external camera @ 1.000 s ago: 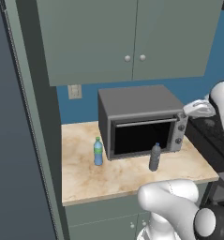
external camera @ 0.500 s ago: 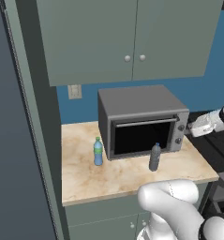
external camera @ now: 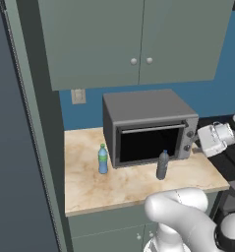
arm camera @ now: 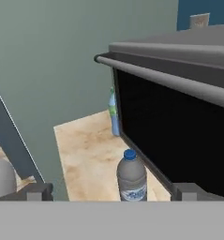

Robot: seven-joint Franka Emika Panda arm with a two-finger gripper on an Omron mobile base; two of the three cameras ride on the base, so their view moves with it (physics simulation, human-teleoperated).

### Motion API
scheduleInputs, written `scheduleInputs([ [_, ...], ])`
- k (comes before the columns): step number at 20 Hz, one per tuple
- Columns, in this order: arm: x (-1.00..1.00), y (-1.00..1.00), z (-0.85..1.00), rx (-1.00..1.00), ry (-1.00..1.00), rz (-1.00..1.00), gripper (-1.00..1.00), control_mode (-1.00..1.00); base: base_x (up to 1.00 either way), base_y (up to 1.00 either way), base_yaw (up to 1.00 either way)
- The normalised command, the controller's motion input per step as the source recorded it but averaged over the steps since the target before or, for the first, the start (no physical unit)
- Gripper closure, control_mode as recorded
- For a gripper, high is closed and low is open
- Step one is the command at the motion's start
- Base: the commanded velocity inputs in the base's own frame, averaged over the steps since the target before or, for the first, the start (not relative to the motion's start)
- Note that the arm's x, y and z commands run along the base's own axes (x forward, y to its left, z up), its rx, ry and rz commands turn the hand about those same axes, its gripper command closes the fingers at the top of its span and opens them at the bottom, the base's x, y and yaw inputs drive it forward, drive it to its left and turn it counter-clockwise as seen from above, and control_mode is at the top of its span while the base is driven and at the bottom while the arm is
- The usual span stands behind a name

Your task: Take the bottled waters from the counter and place them in the freezer to freeze. Close the freezer door after placing the bottles.

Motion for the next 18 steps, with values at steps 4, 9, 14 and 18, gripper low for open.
scheduleInputs([
  [4, 0.00, 0.00, -0.29, -0.02, -0.17, 0.18, -1.00, -1.00, 0.00, 0.00, 0.00],
  [9, 0.01, 0.03, -0.27, 0.00, -0.26, 0.03, -1.00, -1.00, 0.00, 0.00, 0.00],
  [14, 0.05, 0.09, -0.36, 0.00, -0.18, -0.02, -1.00, -1.00, 0.00, 0.00, 0.00],
  [18, 0.09, -0.09, -0.25, 0.00, -0.01, -0.05, -1.00, -1.00, 0.00, 0.00, 0.00],
])
